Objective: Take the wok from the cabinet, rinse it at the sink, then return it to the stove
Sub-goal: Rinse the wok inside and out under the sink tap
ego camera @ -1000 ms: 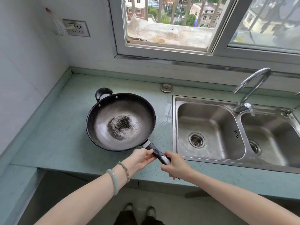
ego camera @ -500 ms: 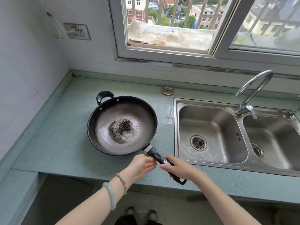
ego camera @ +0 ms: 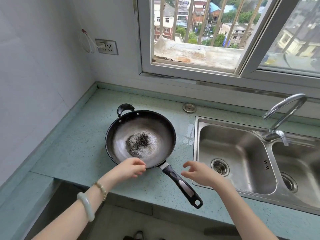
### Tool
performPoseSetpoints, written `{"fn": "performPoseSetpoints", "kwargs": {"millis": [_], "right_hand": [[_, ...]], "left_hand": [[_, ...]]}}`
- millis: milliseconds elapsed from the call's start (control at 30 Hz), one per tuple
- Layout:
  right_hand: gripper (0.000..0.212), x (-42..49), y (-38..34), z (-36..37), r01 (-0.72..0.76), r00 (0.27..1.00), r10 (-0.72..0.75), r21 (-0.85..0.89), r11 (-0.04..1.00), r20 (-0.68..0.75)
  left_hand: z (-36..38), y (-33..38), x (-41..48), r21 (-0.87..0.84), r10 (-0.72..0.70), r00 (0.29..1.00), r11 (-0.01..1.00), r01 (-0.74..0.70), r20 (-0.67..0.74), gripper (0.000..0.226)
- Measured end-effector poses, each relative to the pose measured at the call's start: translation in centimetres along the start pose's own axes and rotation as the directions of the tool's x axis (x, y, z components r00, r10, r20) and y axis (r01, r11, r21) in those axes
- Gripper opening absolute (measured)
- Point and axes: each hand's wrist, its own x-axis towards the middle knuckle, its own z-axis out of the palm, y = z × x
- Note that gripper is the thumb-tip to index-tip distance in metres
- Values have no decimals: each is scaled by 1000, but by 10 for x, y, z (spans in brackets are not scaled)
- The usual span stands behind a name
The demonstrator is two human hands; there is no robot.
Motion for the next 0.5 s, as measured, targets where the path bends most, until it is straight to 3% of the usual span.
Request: {"fn": "performPoseSetpoints", "kwargs": {"millis": [167,300,500], "right_hand": [[39,14,-20,2,39,995,-38,11,999,-89],[37,23,-32,7,70,972,-54,61,996,-228],[53,32,-41,24,-38,944,95,182,983,-317]], "left_hand": [[-58,11,11,-61,64,986,995,-74,-151,10],[-102,13,37,-122,35,979,991,-60,-202,21],[-162,12,93,-304,9,948,946,-111,-318,35]]}}
